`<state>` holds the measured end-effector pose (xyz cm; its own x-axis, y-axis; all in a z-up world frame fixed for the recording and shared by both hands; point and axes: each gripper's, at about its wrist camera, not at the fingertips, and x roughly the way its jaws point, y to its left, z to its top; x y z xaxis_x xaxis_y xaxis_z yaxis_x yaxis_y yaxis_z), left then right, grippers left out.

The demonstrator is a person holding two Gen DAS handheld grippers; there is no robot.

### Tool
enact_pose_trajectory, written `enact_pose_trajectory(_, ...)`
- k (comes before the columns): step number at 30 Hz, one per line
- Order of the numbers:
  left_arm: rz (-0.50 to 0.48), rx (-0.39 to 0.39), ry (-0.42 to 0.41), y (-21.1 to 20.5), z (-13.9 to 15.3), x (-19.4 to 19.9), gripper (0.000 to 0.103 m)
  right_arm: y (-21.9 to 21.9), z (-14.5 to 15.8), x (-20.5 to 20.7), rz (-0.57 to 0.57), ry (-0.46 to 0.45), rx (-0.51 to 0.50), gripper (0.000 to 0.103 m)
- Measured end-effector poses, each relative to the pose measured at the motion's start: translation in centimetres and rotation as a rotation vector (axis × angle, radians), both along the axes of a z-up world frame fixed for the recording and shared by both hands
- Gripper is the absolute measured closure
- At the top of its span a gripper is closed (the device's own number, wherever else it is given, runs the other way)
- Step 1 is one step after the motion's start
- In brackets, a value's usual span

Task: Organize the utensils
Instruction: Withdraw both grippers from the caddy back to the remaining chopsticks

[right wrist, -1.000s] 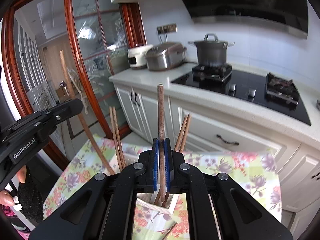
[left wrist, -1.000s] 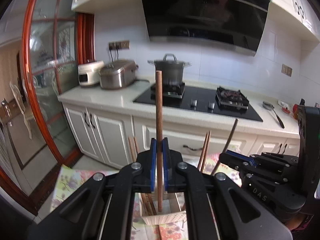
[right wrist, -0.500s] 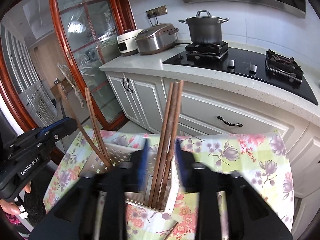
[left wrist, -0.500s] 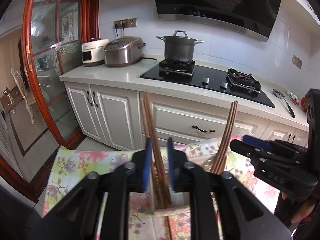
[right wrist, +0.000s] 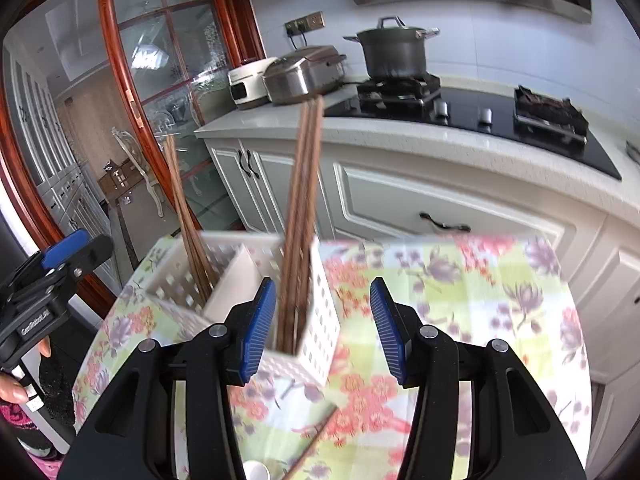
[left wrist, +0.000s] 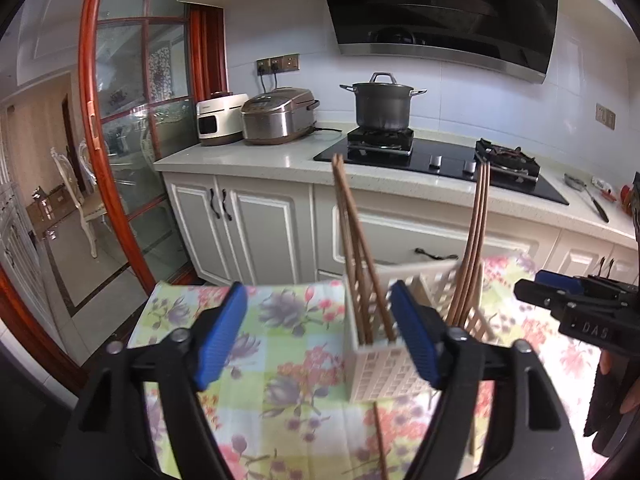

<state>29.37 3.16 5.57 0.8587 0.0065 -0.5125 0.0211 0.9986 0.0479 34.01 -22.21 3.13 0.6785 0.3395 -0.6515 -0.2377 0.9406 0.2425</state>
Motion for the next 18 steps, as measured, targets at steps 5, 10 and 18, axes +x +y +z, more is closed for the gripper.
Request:
enact_pose_trajectory(5, 0.010, 0.025, 0.008, -0.1, -3.0, -2.3, 0.015, -0.2, -2.8, -2.0, -0.008, 0.023, -0.005, 0.055)
enact_pose_trajectory(10, 0.014, 0.007, 0.069, 0.0, -6.8, -3.6, 0.013, -0.1, -6.2, -4.0, -0.015, 0.066, -0.015, 0.055)
enact_pose_trajectory(18, 0.013, -0.048, 0.160, -0.4, -10.8, -4.8, 0.013, 0.4, -10.9, -5.8, -0.016, 0.147, -0.022, 0.055)
